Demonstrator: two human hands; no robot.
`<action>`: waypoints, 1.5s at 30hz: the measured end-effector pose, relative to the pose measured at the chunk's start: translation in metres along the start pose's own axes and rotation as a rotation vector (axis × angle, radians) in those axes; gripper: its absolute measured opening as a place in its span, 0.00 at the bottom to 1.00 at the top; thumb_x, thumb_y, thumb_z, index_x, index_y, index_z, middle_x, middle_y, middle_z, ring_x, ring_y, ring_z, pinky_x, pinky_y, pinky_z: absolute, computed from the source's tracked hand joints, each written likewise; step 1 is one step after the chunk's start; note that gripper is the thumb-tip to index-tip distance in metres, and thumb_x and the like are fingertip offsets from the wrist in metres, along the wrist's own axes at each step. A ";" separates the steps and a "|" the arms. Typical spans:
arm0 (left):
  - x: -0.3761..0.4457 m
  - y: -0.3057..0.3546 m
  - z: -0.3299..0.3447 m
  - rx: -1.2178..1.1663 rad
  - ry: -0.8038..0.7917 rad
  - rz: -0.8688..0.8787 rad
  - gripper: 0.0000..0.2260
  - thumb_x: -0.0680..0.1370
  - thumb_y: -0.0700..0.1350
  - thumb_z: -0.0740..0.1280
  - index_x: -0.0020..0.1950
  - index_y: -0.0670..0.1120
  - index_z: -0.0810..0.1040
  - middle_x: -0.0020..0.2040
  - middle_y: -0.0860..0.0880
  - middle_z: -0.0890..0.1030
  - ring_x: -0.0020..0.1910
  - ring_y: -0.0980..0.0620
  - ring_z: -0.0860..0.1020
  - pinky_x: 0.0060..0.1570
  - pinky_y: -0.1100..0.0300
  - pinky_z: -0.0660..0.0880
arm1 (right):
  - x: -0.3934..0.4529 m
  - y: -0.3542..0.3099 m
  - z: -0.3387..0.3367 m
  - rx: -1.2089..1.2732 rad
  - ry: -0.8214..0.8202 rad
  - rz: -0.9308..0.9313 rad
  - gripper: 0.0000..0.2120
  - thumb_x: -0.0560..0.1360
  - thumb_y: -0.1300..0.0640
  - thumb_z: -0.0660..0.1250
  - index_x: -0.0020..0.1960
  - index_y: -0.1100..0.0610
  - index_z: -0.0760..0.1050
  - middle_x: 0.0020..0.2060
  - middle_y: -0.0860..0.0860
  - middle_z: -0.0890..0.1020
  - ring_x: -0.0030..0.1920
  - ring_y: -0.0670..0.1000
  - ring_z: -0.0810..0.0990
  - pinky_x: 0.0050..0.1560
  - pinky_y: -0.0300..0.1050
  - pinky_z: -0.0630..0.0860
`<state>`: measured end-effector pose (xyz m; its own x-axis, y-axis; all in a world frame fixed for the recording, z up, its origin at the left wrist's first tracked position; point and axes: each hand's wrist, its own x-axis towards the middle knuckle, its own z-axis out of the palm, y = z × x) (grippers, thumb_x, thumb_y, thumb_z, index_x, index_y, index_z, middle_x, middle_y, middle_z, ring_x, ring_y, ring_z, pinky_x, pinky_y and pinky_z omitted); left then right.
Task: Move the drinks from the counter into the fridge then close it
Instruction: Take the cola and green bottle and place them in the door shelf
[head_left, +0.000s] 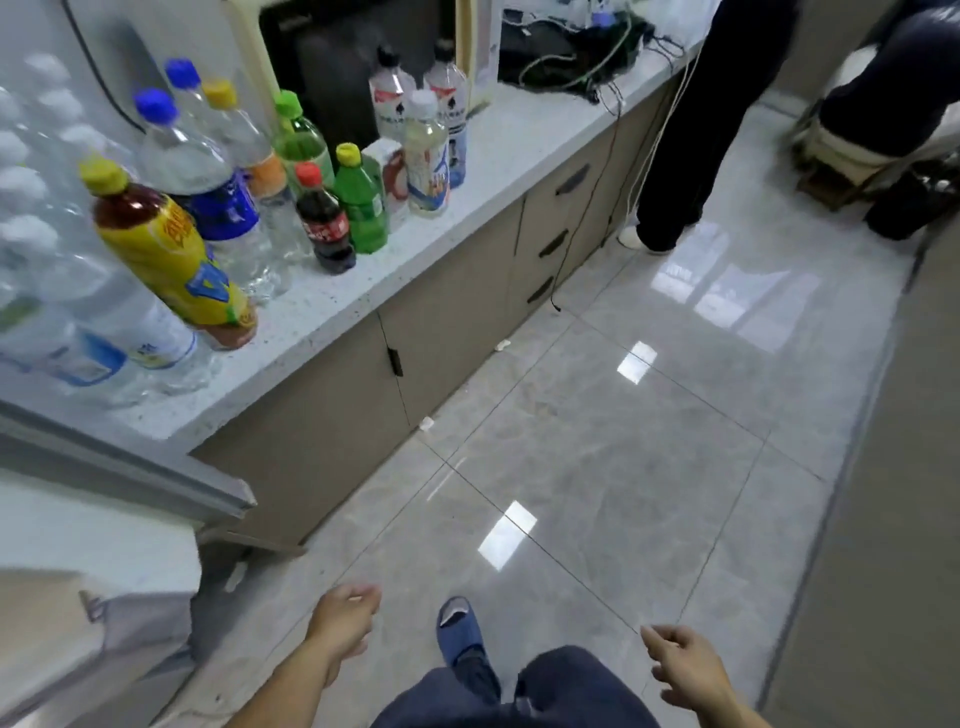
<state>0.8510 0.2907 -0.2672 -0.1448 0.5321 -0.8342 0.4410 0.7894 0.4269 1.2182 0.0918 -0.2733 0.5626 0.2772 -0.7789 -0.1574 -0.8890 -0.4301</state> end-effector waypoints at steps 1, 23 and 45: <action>0.001 0.019 0.004 -0.022 -0.010 0.022 0.07 0.80 0.47 0.65 0.52 0.45 0.78 0.47 0.46 0.81 0.44 0.48 0.78 0.40 0.59 0.75 | 0.008 -0.015 -0.003 -0.022 -0.014 0.003 0.10 0.76 0.55 0.71 0.49 0.62 0.79 0.31 0.56 0.75 0.30 0.53 0.70 0.31 0.41 0.66; -0.011 0.133 0.076 -0.590 0.486 -0.173 0.08 0.76 0.42 0.72 0.53 0.41 0.81 0.40 0.41 0.83 0.34 0.44 0.78 0.32 0.57 0.73 | 0.160 -0.388 0.045 -0.445 -0.389 -0.508 0.06 0.76 0.61 0.70 0.49 0.63 0.79 0.36 0.54 0.79 0.35 0.52 0.74 0.40 0.43 0.70; 0.066 0.426 -0.051 -0.433 0.672 0.641 0.35 0.71 0.49 0.77 0.74 0.52 0.65 0.63 0.59 0.73 0.58 0.62 0.71 0.52 0.67 0.67 | -0.023 -0.656 0.227 -0.444 -0.369 -1.449 0.19 0.73 0.44 0.72 0.61 0.47 0.76 0.34 0.40 0.78 0.33 0.38 0.75 0.39 0.41 0.71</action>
<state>0.9840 0.6782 -0.1224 -0.5195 0.8493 -0.0941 0.2713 0.2684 0.9243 1.1240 0.7517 -0.0770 -0.2169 0.9735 0.0728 0.6042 0.1925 -0.7732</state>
